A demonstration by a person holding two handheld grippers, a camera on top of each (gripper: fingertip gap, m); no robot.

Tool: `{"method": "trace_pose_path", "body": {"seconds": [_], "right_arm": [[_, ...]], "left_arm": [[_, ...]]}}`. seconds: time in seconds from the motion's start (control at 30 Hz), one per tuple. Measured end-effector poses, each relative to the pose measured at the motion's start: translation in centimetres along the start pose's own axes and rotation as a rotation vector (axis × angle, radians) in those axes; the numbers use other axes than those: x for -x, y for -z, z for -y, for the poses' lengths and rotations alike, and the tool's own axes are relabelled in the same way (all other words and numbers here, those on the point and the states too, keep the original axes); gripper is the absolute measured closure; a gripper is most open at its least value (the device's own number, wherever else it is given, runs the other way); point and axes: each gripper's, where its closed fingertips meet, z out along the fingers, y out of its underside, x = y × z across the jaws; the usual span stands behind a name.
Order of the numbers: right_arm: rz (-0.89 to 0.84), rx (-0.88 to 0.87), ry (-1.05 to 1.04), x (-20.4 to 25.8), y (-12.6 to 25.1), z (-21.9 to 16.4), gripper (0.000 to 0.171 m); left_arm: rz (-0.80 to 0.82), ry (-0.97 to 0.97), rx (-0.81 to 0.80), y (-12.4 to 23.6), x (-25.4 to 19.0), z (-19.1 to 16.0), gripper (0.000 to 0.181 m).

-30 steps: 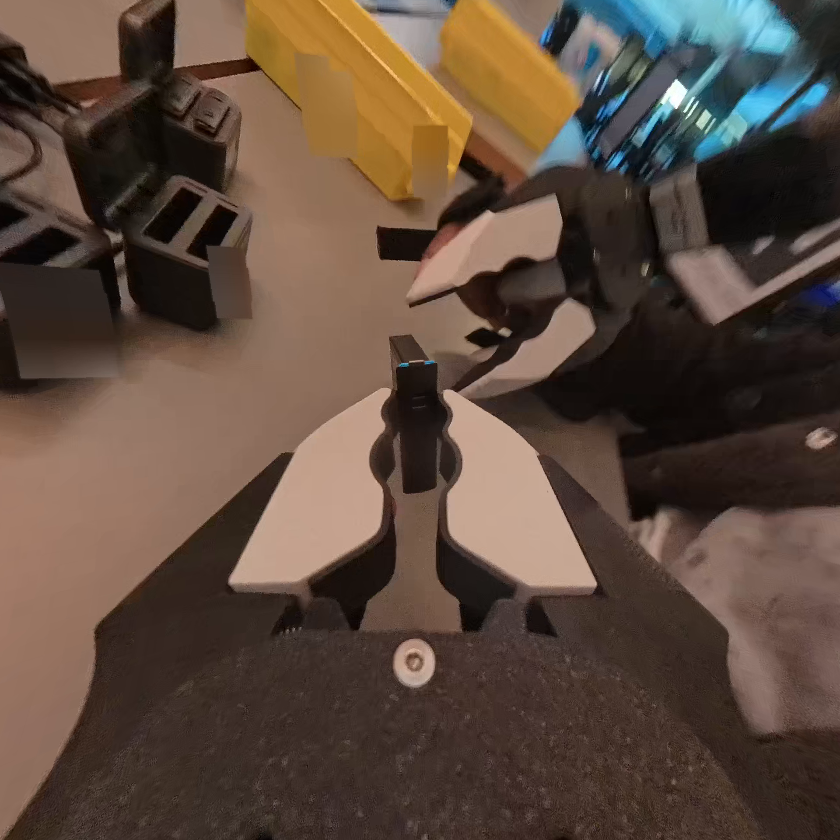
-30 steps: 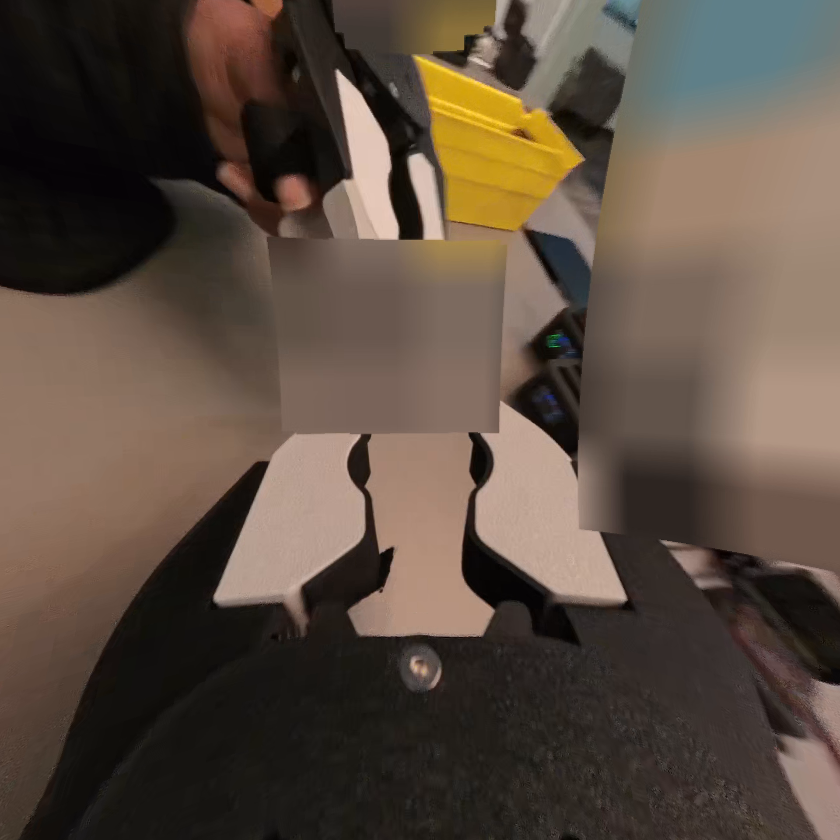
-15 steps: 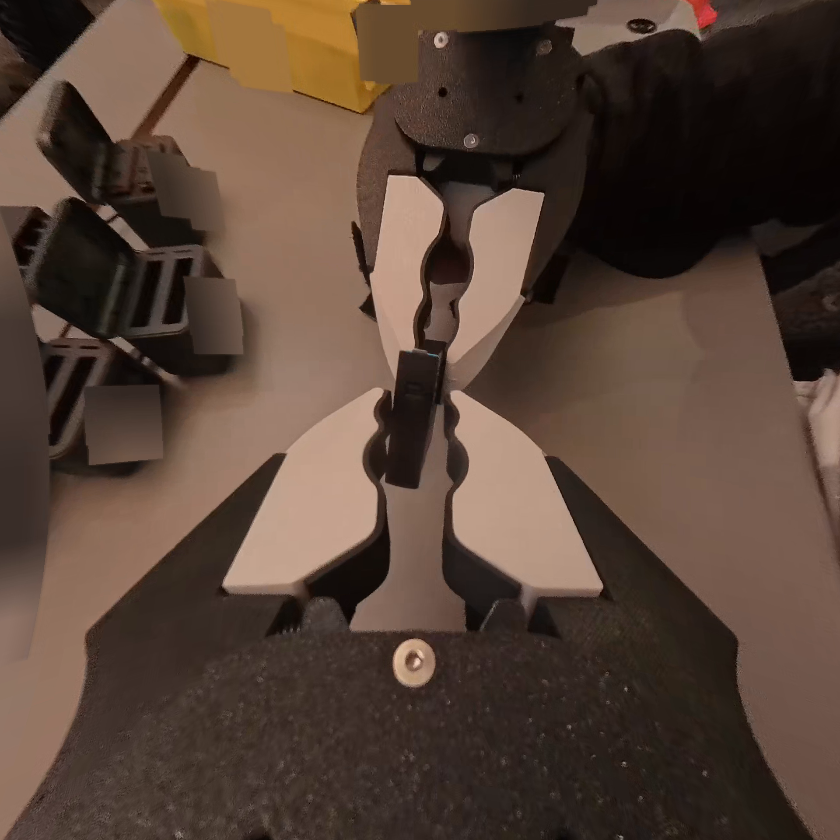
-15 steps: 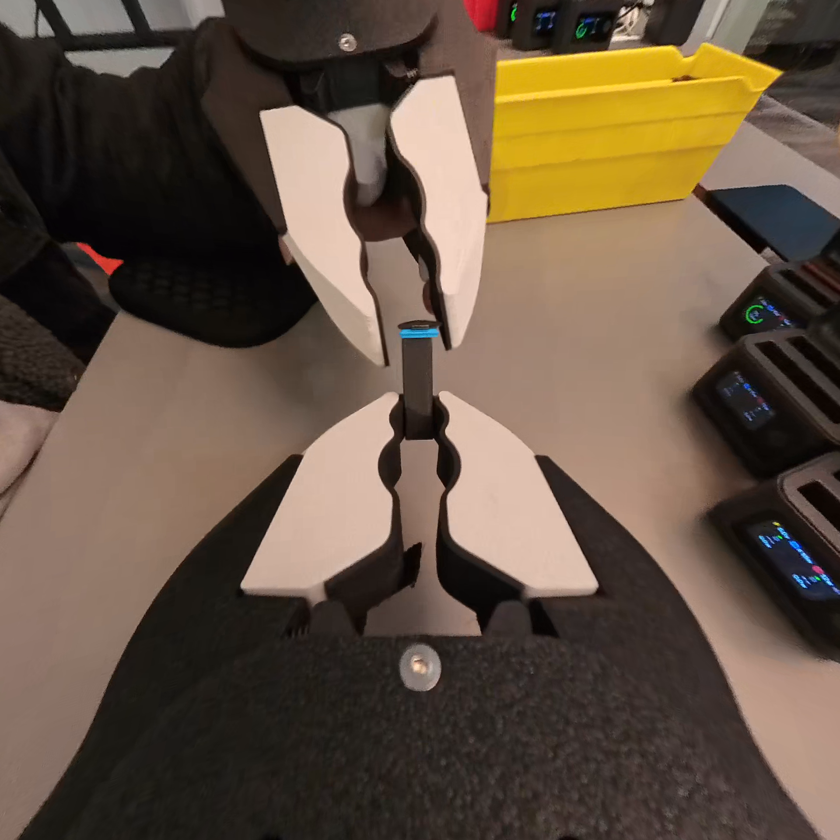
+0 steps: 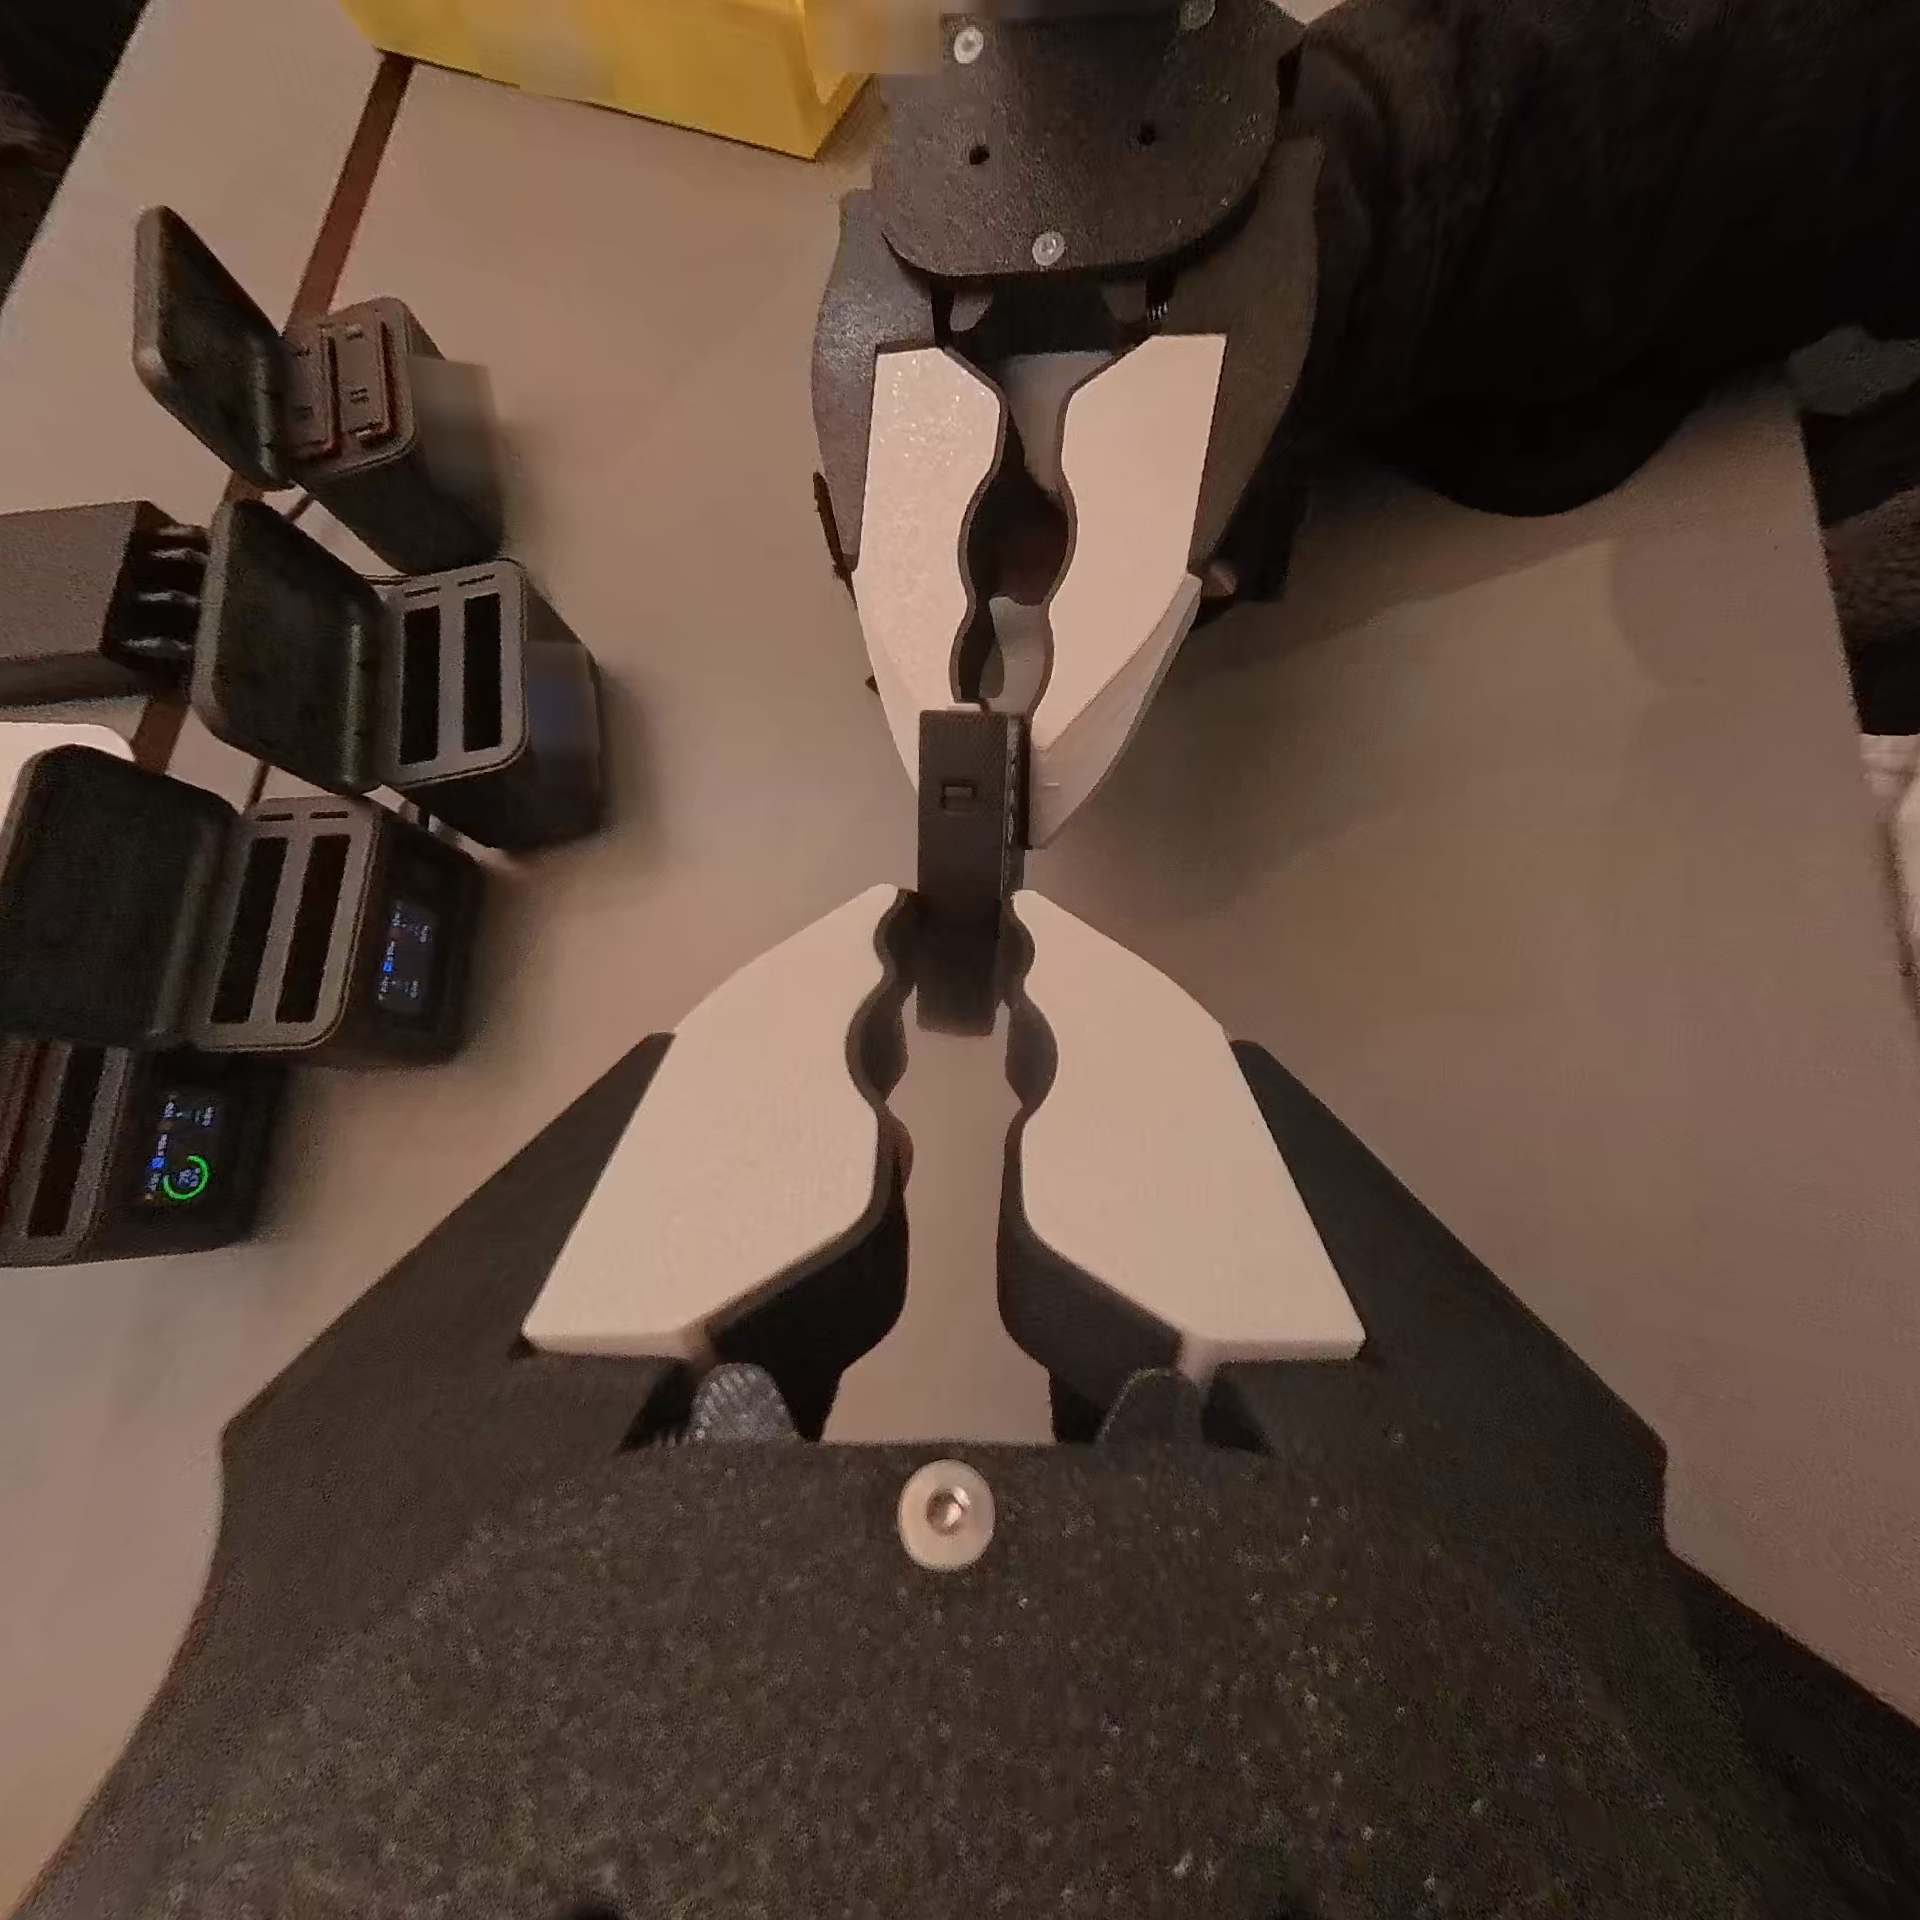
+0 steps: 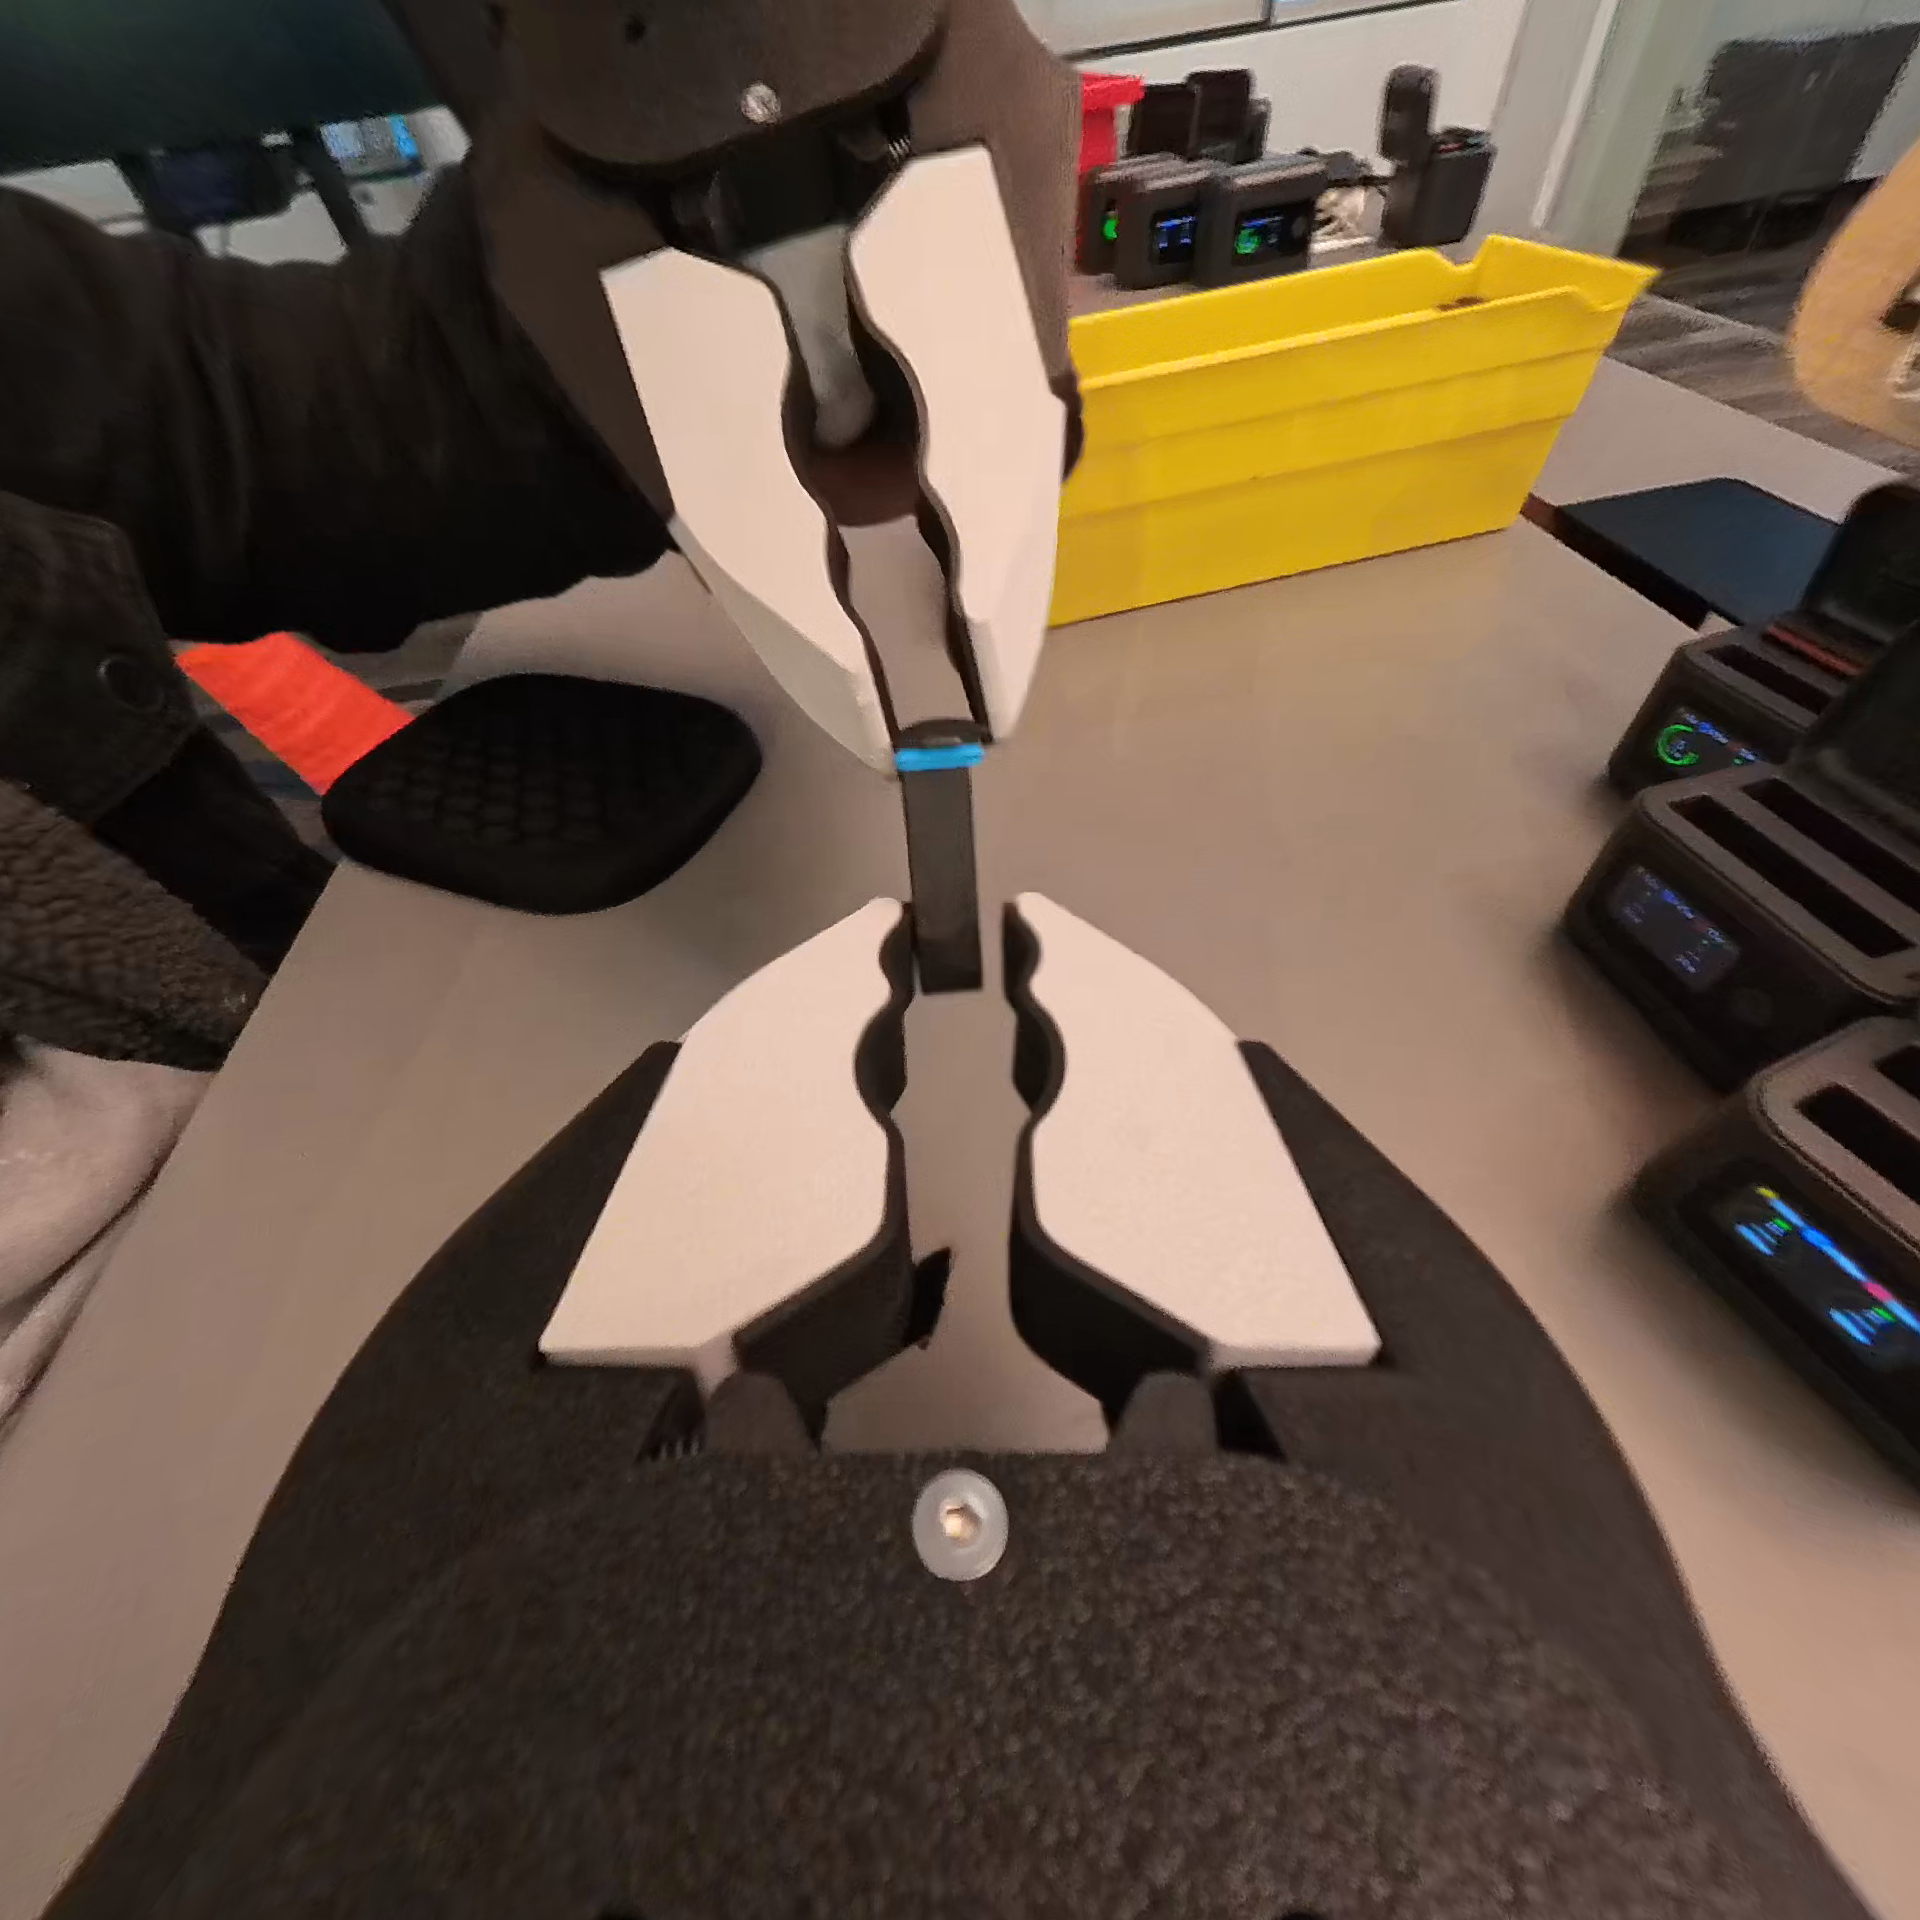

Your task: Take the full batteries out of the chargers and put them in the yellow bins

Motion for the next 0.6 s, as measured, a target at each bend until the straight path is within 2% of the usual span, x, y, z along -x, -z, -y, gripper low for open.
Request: {"method": "trace_pose_path", "body": {"seconds": [0.07,0.23,0.33,0.47,0.6], "right_arm": [[-0.038,0.003,-0.015,-0.9,0.3,0.1,0.144],[-0.082,0.033,-0.042,-2.6,1.2,-1.0,0.146],[-0.093,0.047,-0.042,-3.0,1.2,-1.5,0.146],[-0.145,0.026,-0.044,-3.9,1.4,-1.5,0.147],[-0.266,-0.010,-0.036,-5.7,2.0,-1.0,0.157]], "left_arm": [[-0.013,-0.001,0.023,0.9,1.0,0.2,0.167],[0.135,-0.019,0.107,4.0,8.5,0.7,0.167],[0.224,-0.018,0.200,5.0,13.8,-0.2,0.167],[0.255,0.024,0.312,5.0,19.1,-2.2,0.167],[0.252,0.043,0.398,3.6,22.0,-4.2,0.167]]}}
